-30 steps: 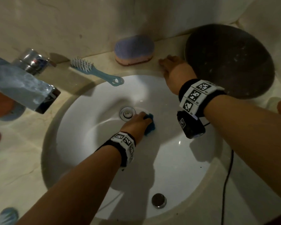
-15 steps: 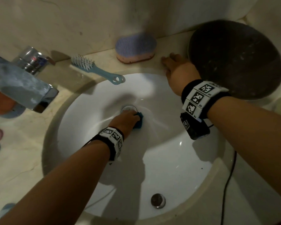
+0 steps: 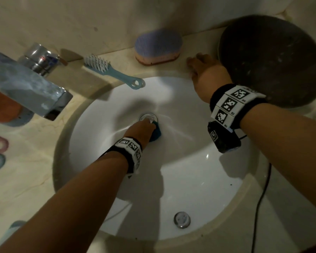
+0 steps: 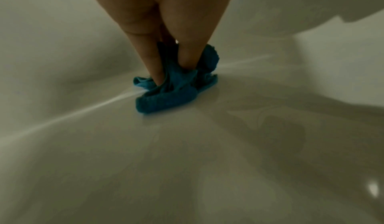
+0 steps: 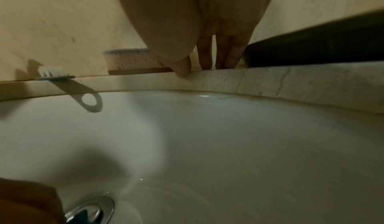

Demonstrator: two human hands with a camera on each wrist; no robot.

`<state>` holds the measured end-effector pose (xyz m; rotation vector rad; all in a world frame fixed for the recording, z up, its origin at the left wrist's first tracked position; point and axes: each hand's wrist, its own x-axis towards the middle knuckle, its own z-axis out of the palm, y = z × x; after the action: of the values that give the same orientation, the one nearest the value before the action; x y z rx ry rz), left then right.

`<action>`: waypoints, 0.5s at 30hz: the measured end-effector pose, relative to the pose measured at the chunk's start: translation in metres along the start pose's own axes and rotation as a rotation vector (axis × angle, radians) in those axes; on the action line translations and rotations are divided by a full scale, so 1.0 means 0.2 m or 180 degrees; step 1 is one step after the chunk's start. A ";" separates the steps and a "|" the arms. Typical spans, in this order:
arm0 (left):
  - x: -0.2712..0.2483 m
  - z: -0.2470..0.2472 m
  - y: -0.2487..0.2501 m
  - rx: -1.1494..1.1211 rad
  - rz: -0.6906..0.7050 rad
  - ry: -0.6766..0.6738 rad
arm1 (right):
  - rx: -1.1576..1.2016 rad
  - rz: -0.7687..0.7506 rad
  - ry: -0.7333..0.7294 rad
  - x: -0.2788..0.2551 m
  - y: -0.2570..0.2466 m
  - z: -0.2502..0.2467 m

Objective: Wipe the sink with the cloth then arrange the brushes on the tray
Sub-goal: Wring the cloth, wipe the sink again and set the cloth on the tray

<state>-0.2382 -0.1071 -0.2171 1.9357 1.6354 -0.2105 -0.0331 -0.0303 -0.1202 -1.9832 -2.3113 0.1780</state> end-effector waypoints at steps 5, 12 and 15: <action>0.01 -0.02 0.01 -0.0341 -0.0131 0.0151 | 0.0044 -0.0007 0.0072 -0.01 0.00 0.01; -0.07 -0.06 0.07 -0.0465 0.0499 -0.0156 | 0.0040 0.0016 0.0018 -0.01 0.00 -0.01; -0.09 0.01 0.12 -0.0551 0.0914 -0.0595 | -0.0003 0.0001 -0.0014 -0.01 0.01 -0.01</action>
<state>-0.2203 -0.1247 -0.2018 1.9271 1.1999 -0.1259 -0.0318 -0.0313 -0.1192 -1.9856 -2.3142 0.1816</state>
